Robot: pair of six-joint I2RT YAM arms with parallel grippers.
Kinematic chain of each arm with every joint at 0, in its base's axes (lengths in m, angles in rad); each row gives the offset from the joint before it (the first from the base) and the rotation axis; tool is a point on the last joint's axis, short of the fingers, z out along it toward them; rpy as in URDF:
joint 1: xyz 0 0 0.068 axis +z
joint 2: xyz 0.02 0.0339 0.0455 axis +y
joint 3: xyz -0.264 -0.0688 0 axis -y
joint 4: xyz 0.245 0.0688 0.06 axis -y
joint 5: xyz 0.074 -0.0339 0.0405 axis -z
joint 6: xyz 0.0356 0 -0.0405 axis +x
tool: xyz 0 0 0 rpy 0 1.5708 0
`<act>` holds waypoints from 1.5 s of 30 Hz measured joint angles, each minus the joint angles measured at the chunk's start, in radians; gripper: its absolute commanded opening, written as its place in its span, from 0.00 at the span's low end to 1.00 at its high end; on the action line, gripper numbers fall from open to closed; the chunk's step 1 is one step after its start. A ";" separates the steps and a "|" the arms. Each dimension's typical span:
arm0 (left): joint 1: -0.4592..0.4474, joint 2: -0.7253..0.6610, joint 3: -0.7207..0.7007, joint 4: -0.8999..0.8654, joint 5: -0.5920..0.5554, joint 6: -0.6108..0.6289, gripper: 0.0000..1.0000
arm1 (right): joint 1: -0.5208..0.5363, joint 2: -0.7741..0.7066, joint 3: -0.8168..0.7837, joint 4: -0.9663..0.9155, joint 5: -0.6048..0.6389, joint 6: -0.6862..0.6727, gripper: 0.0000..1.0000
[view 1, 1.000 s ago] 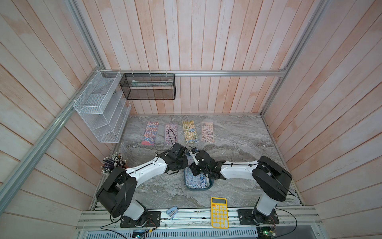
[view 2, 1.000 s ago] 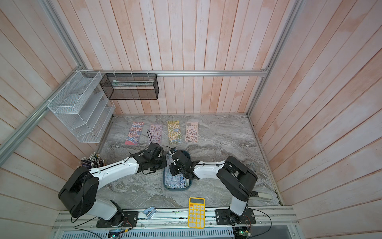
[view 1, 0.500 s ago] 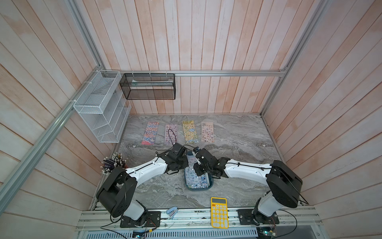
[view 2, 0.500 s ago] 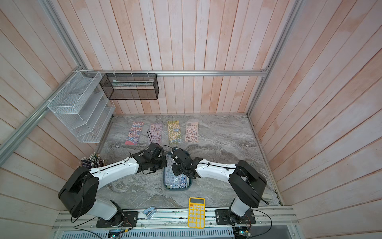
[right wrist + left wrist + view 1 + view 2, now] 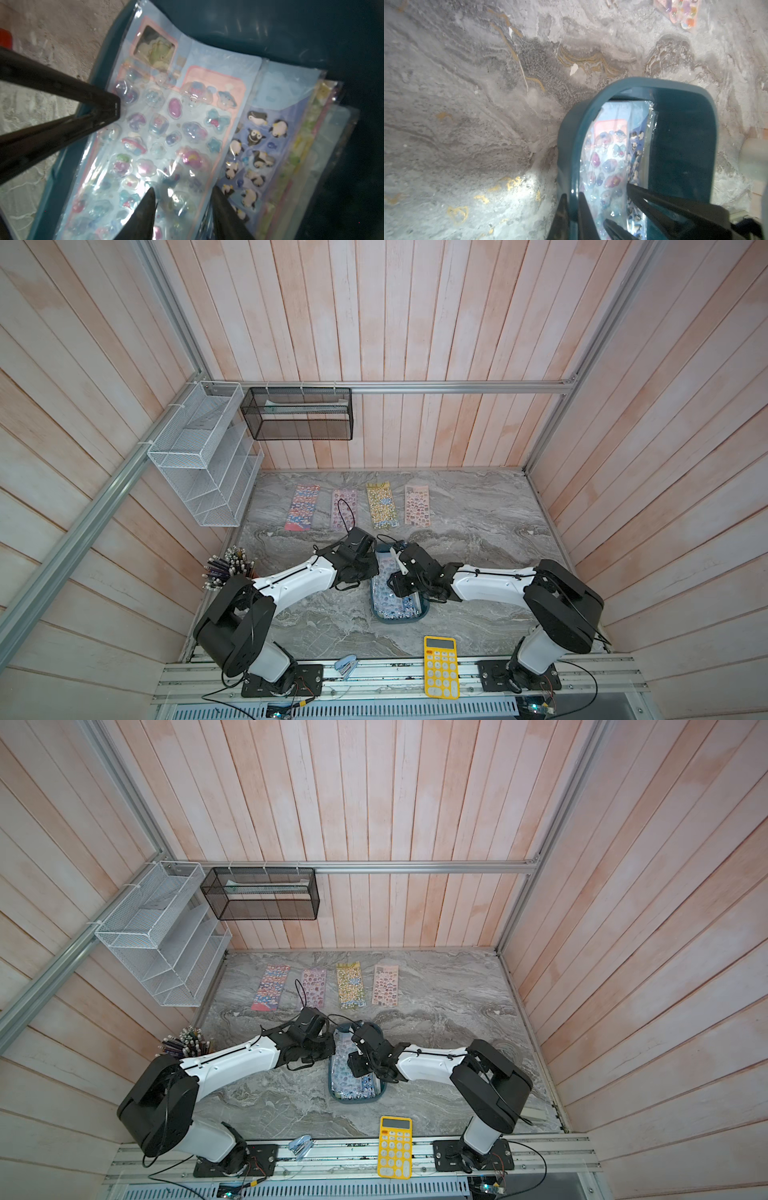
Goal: Take the stickers out of the storage box
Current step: Pick up the sticker from the storage box.
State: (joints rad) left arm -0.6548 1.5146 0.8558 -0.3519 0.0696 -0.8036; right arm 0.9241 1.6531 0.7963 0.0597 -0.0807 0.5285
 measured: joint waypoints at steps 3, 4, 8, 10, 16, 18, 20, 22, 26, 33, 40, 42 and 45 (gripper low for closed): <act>0.000 0.000 0.000 0.000 0.000 -0.005 0.16 | -0.021 -0.009 -0.039 0.076 -0.047 0.029 0.24; 0.000 0.000 0.000 0.001 -0.001 -0.007 0.23 | -0.026 -0.011 -0.047 0.093 -0.058 0.034 0.18; -0.006 0.000 0.003 0.009 0.005 -0.023 0.36 | -0.031 -0.002 -0.068 0.146 -0.130 0.057 0.06; -0.008 0.000 0.009 0.008 0.006 -0.025 0.38 | -0.034 0.006 -0.077 0.166 -0.144 0.065 0.03; -0.006 -0.023 0.040 -0.009 0.001 -0.029 0.47 | -0.038 0.006 -0.079 0.172 -0.149 0.074 0.02; -0.006 -0.033 0.042 -0.016 -0.001 -0.028 0.49 | -0.038 0.006 -0.077 0.170 -0.148 0.072 0.02; -0.006 -0.043 0.042 -0.019 -0.004 -0.029 0.49 | -0.038 0.005 -0.075 0.167 -0.148 0.070 0.02; -0.006 -0.049 0.042 -0.019 -0.008 -0.029 0.46 | -0.038 0.005 -0.073 0.163 -0.148 0.070 0.02; -0.003 -0.051 0.042 -0.019 -0.010 -0.030 0.19 | -0.038 0.005 -0.072 0.161 -0.148 0.070 0.02; -0.002 -0.051 0.042 -0.015 -0.003 -0.027 0.00 | -0.038 -0.003 -0.072 0.151 -0.142 0.070 0.06; 0.004 -0.087 0.060 -0.018 0.008 -0.011 0.00 | -0.044 -0.101 -0.066 0.037 -0.089 0.035 0.13; 0.017 -0.126 0.073 -0.015 0.018 -0.005 0.00 | -0.050 -0.155 -0.044 -0.008 -0.068 0.017 0.18; 0.047 -0.196 0.079 0.004 0.041 0.000 0.00 | -0.057 -0.235 0.006 -0.056 -0.042 -0.011 0.24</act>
State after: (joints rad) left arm -0.6075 1.3186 0.9348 -0.3481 0.1108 -0.8032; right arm 0.8673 1.4178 0.8028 0.0036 -0.1230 0.5179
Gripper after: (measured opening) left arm 0.061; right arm 0.217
